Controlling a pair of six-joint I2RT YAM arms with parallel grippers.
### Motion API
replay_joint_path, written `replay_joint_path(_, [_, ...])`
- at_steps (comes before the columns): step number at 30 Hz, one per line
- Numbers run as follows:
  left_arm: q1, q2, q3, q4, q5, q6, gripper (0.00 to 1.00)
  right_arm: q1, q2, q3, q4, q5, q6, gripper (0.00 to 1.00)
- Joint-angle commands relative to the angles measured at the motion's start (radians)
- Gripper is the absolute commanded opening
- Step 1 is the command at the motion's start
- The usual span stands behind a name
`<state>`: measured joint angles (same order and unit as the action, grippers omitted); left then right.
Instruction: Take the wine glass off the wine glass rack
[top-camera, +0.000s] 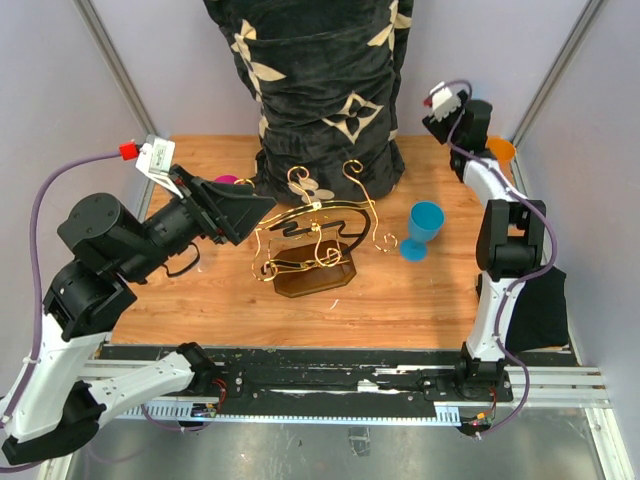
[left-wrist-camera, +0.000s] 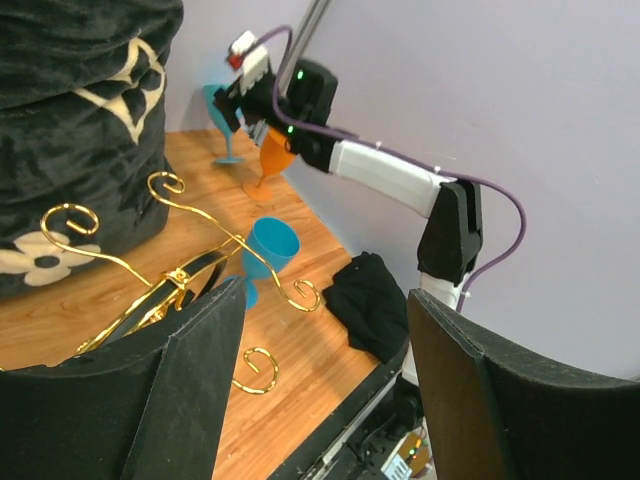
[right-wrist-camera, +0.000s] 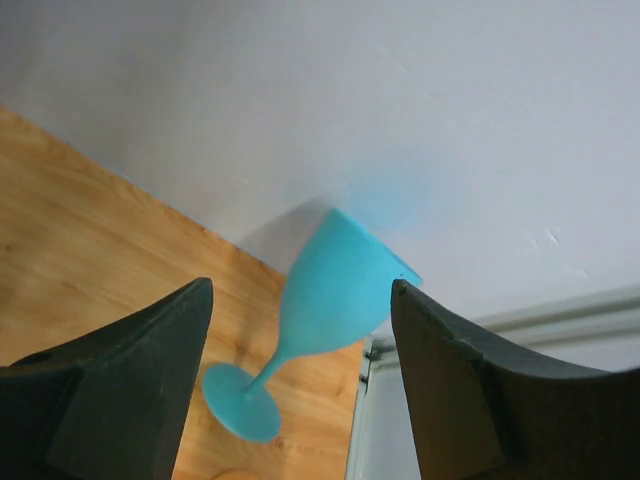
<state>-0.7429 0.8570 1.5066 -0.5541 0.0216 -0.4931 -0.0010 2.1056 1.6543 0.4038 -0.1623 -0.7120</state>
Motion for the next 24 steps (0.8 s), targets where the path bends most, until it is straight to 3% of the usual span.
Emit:
replay_joint_path(1, [-0.001, 0.006, 0.003, 0.030, -0.006, 0.020, 0.71, 0.004, 0.028, 0.327, -0.394, 0.201, 0.258, 0.74])
replay_joint_path(7, [-0.001, 0.012, 0.013, 0.026, -0.015, 0.023, 0.70, -0.029, 0.144, 0.705, -0.700, 0.267, 0.392, 0.86])
replay_joint_path(12, [-0.001, 0.018, 0.019, 0.026, -0.021, 0.027, 0.71, -0.063, 0.227, 0.882, -0.872, 0.242, 0.460, 0.88])
replay_joint_path(17, [-0.001, 0.015, 0.009, 0.031, -0.032, 0.025, 0.71, -0.117, 0.265, 0.926, -0.967, 0.169, 0.570, 0.88])
replay_joint_path(24, [-0.001, 0.002, -0.023, 0.025, -0.054, 0.029, 0.71, -0.171, 0.314, 0.941, -0.946, 0.053, 0.673, 0.88])
